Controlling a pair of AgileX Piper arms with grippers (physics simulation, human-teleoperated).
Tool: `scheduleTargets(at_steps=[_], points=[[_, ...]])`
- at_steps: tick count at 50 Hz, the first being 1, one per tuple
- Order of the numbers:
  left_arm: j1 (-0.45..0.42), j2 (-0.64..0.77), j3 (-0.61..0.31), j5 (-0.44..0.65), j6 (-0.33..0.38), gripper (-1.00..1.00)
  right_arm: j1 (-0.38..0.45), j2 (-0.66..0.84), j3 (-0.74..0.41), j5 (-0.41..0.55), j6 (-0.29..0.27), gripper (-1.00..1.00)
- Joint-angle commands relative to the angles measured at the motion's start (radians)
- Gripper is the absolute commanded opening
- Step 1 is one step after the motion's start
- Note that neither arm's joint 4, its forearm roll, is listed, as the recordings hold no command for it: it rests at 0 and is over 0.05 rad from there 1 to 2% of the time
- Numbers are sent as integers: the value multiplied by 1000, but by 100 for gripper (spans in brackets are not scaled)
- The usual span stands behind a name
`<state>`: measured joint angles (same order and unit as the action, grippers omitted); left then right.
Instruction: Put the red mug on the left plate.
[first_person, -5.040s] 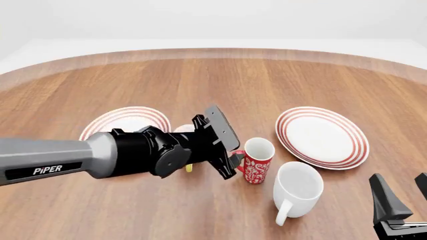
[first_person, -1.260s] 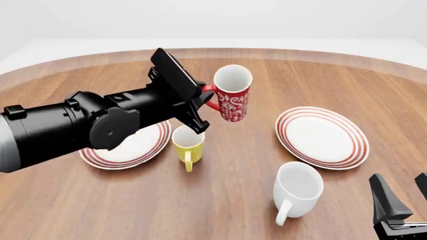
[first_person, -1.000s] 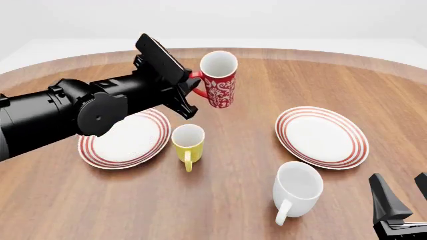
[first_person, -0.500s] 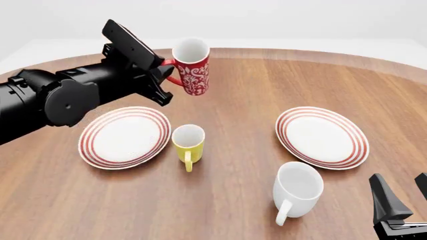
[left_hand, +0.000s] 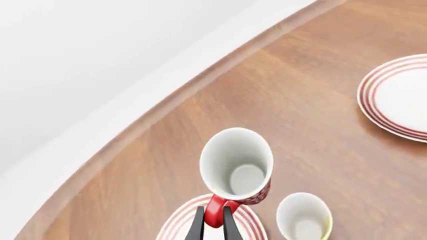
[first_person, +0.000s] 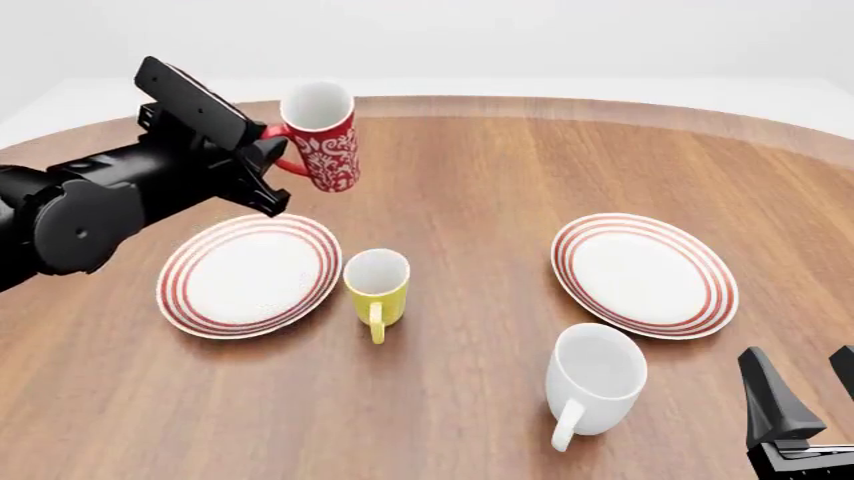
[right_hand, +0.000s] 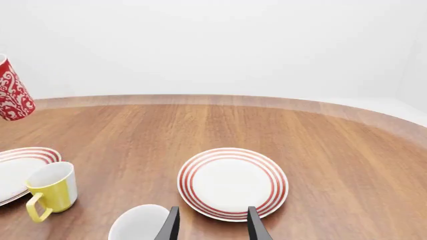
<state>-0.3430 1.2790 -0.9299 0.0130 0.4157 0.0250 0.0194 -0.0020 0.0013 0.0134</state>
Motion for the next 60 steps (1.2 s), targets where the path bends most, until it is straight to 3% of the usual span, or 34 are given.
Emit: scheduleTargets(at_steps=[1,23,30,48,50,60], points=[[76,-11,40,-38,-10,-100,0,0,0,0,0,100],[182,-12,151,-114,-26,-100,0,0,0,0,0,100],[267,0,159,-119,-17,-100,0,0,0,0,0,100],[321,43,220,-210,-48,-100,0,0,0,0,0,100],[349,65,239,-249,-4,-100,0,0,0,0,0,100],[346,93,275,-286,-49,-100,0,0,0,0,0,100]])
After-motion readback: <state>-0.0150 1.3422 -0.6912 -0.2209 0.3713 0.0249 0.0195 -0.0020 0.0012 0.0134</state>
